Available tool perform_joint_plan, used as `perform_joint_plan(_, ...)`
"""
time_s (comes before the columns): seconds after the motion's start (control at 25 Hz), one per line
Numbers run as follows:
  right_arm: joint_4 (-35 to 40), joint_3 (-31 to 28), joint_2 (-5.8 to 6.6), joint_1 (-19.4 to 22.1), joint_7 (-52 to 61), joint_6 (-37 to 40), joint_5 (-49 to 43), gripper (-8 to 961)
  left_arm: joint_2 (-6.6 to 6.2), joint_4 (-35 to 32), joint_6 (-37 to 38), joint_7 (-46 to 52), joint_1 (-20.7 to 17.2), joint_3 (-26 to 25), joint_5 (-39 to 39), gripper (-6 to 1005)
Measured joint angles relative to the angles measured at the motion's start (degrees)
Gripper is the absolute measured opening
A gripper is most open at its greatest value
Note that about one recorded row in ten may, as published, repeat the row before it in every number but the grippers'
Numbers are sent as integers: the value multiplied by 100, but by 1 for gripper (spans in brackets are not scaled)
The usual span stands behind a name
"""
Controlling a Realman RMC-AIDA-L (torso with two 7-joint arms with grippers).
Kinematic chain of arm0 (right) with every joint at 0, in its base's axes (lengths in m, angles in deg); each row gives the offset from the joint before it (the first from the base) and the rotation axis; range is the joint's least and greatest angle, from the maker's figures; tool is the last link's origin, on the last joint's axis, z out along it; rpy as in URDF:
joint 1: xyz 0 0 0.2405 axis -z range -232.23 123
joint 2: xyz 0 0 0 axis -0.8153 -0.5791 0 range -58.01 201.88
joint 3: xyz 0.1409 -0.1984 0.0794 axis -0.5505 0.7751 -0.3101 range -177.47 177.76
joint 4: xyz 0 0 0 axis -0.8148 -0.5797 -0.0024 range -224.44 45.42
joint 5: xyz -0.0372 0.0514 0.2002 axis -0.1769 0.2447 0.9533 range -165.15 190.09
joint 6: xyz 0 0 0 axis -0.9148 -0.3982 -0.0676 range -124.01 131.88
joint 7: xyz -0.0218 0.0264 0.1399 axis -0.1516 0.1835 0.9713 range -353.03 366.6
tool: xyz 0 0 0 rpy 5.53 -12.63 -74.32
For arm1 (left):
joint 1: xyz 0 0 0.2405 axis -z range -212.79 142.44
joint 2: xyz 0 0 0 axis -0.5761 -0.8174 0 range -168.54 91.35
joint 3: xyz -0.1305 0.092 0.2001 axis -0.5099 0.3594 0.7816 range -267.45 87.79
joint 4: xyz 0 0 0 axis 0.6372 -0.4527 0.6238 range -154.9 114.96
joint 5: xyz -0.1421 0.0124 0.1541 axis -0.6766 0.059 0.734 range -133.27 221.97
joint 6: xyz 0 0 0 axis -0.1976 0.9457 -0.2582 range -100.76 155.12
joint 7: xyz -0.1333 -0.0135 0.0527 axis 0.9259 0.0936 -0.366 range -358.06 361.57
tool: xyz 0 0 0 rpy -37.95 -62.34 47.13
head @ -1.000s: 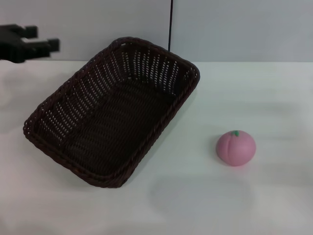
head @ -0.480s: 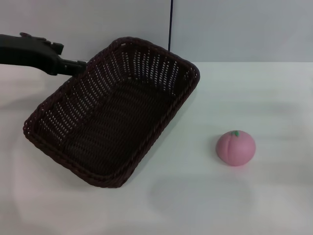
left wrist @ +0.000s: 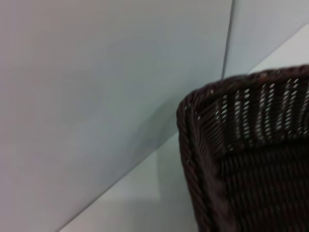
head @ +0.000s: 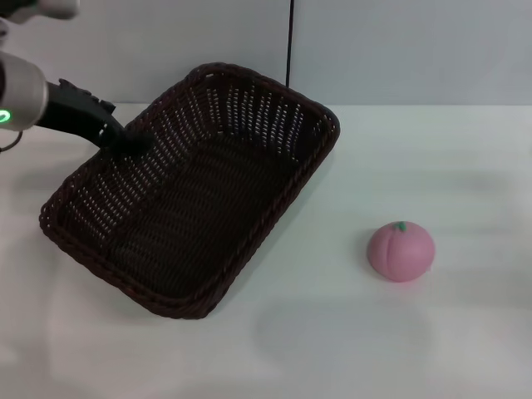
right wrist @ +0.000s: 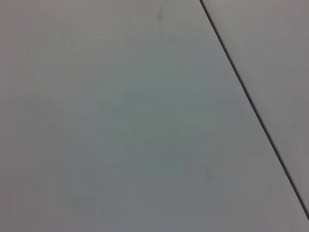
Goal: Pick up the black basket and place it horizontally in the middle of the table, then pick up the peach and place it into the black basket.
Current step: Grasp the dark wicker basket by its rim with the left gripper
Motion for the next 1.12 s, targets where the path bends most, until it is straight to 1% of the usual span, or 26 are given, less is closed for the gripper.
perform_joint_plan(0.04,5,0,0,-14,-1,-36,0,581,0,0,0,0,0,0,0,779)
perform_joint_plan(0.12,14,0,0,-21,-2,-58,0,580,6,38,-142,189,-48,235,182,778)
perform_joint_plan(0.44,18,0,0,-28,-70,-176,-3,575,6,173,10,288,16,354,316,775)
perform_joint_plan(0.56,21,0,0,-36,-72,-186,-5,572,6,439,64,371,159,479,471,774)
perform_joint_plan(0.68,22,-7,0,-38,-73,-187,-7,570,6,439,64,371,159,479,471,773)
perform_joint_plan(0.72,24,-17,0,-38,-72,-188,-7,570,5,680,127,382,313,504,522,773)
perform_joint_plan(0.76,26,-33,0,-38,-72,-190,-7,569,5,768,154,385,389,496,558,773)
perform_joint_plan(0.96,75,-60,0,-12,-73,-196,5,566,6,801,157,391,446,503,655,771)
perform_joint_plan(1.04,84,-66,0,0,-73,-196,27,564,6,876,172,390,509,518,809,770)
perform_joint_plan(1.12,94,-80,0,12,-73,-196,52,563,5,961,183,383,560,534,912,715)
